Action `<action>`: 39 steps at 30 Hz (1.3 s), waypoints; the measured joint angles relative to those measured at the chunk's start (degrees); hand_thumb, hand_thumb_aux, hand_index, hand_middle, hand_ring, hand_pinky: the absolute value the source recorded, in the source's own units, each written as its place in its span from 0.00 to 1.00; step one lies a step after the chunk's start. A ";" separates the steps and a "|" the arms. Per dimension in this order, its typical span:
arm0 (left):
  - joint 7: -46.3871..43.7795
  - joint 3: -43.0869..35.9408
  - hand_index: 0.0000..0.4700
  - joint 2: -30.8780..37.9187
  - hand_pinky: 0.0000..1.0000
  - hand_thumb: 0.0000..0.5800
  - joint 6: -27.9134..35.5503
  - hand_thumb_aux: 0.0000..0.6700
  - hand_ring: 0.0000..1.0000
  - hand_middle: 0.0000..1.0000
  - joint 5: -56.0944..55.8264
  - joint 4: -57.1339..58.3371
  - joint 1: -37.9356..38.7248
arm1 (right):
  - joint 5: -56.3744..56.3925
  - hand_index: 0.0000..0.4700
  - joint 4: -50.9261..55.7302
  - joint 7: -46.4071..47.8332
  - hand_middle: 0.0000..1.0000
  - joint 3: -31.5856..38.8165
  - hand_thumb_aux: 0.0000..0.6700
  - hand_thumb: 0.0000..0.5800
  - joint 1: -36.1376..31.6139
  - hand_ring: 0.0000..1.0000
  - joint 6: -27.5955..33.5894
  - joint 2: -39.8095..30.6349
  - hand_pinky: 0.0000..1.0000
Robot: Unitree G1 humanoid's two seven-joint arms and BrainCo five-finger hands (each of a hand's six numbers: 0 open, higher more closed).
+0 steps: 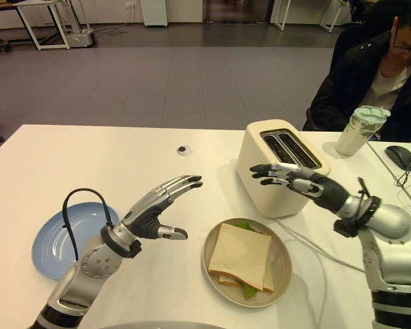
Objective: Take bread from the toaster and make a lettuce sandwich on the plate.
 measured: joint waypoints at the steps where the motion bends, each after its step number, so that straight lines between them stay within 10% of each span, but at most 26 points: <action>1: -2.49 0.11 0.88 1.21 0.17 0.99 0.84 0.88 0.17 0.17 -2.50 0.32 0.53 | 2.60 1.00 0.42 3.79 1.00 -2.43 1.00 1.00 2.77 1.00 2.51 -1.61 1.00; 5: -10.17 -0.80 1.00 4.31 0.49 1.00 2.87 1.00 0.49 0.49 -7.56 1.32 1.17 | -5.28 1.00 7.43 16.97 1.00 -4.03 1.00 1.00 12.27 1.00 -3.43 -8.30 1.00; 13: -22.89 -6.15 1.00 11.24 0.53 1.00 4.61 1.00 0.53 0.53 -9.32 1.95 2.97 | -34.36 1.00 25.85 19.76 1.00 9.00 1.00 1.00 16.71 1.00 -25.80 -16.40 1.00; 22: -23.35 -10.49 1.00 10.77 0.51 1.00 5.91 1.00 0.51 0.51 -2.31 4.88 2.09 | -52.58 1.00 14.85 6.78 1.00 22.37 1.00 1.00 7.79 1.00 -38.71 -12.70 1.00; 39: -0.09 -11.01 1.00 0.96 0.50 1.00 8.23 1.00 0.50 0.50 12.70 30.29 -14.14 | -75.17 1.00 32.38 -49.70 1.00 36.22 1.00 1.00 -14.74 1.00 -25.66 21.79 1.00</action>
